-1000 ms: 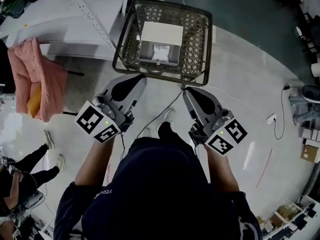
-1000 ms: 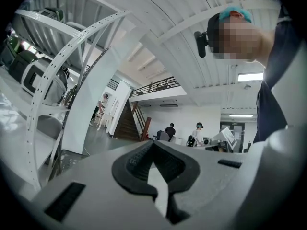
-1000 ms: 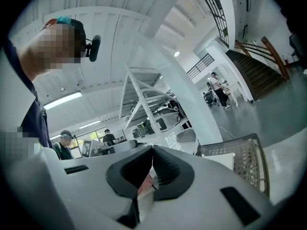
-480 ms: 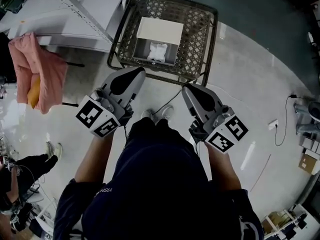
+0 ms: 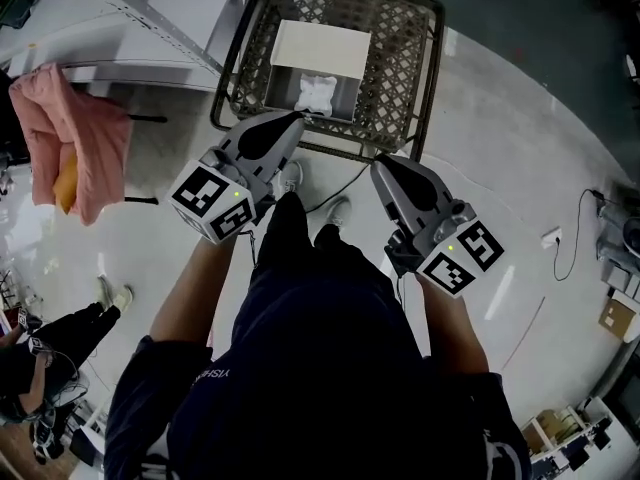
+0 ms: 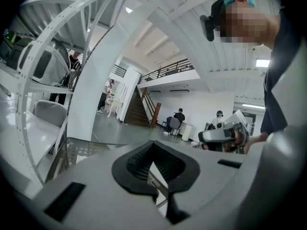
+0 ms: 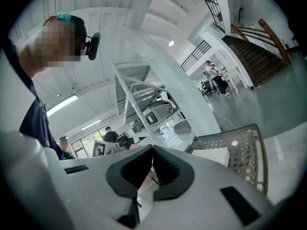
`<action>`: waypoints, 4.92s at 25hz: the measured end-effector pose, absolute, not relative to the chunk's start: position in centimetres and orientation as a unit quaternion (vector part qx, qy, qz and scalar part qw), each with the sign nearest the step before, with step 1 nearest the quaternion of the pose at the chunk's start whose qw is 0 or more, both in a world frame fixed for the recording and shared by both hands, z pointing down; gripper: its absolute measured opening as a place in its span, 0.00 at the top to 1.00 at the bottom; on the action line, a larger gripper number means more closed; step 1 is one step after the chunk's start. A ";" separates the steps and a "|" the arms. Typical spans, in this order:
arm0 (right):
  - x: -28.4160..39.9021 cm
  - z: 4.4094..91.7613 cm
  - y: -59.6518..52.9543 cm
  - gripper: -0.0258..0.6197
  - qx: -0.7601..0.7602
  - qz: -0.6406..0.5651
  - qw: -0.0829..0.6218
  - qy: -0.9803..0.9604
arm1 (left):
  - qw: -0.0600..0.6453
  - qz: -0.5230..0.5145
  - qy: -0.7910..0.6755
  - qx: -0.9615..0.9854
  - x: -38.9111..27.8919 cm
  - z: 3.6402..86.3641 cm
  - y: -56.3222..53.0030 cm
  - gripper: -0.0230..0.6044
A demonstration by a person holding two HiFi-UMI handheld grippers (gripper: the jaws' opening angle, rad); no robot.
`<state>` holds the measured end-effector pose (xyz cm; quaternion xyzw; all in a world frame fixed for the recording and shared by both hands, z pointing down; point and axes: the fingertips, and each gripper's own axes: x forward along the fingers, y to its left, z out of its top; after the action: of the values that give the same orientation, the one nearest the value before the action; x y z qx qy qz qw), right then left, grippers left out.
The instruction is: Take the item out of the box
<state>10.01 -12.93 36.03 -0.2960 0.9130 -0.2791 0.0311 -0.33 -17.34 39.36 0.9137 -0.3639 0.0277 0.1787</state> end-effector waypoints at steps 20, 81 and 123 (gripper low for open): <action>7.4 46.0 -21.9 0.92 -0.379 -0.374 -0.024 0.846 | 0.173 0.313 -0.253 0.899 -1.0 65.2 -30.0 0.85; 6.7 37.5 -25.5 0.92 -0.375 -0.297 0.040 0.877 | 0.047 0.288 -0.304 0.907 -0.3 44.9 -32.8 0.95; 5.1 24.2 -24.8 0.92 -0.359 -0.167 0.078 0.915 | -0.055 0.185 -0.351 0.916 -2.5 27.5 -29.4 0.95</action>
<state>5.06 -24.84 24.22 -0.3595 0.9148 -0.1669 0.0781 -2.48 -29.43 27.50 0.9163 -0.3509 0.1849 -0.0549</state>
